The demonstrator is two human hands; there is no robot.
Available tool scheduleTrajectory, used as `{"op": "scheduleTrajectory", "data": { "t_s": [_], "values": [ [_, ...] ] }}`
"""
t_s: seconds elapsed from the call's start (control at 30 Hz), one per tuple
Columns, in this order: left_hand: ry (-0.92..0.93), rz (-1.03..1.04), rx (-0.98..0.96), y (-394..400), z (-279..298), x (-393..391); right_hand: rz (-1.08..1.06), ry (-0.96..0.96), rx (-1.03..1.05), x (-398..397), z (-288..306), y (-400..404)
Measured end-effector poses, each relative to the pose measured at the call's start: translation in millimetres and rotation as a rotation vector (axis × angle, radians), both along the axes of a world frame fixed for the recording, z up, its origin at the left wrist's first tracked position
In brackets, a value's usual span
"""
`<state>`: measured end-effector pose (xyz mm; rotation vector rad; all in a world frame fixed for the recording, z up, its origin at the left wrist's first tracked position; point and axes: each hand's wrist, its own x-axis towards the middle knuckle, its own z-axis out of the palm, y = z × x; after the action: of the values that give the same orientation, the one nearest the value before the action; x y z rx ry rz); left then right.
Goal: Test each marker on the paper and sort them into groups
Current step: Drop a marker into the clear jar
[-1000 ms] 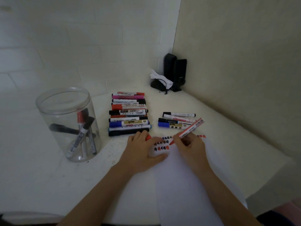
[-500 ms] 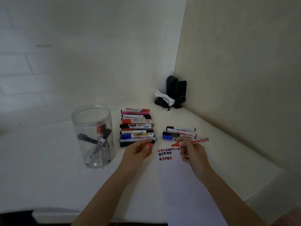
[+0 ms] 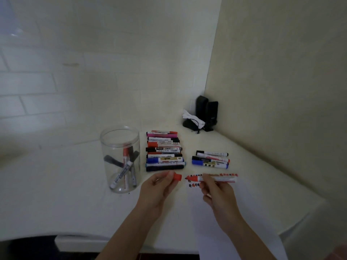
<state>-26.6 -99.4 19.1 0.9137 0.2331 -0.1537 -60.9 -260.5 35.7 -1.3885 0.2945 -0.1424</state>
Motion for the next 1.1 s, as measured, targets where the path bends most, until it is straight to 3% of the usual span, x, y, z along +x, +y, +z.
{"op": "scheduleTrajectory", "data": {
  "t_s": [0.4,0.63,0.83,0.93,1.1],
  "values": [
    [-0.066,-0.018,0.088,-12.5,4.9,-11.0,0.067,-0.064,-0.067,-2.2,2.7,13.2],
    [-0.175,0.016,0.104,-15.0,10.0,-14.4,0.057,-0.057,0.109,2.0,4.1,19.8],
    [-0.14,0.053,-0.024,-10.7,7.6,-13.0,0.169,-0.022,0.09,4.3,13.8,20.7],
    [-0.2,0.128,0.01,-2.7,9.6,-9.4,0.071,0.001,0.185,6.0,15.6,10.6],
    [-0.382,0.269,0.209,3.1,28.3,-8.6,0.168,-0.031,-0.064,0.9,7.7,12.3]
  ]
}}
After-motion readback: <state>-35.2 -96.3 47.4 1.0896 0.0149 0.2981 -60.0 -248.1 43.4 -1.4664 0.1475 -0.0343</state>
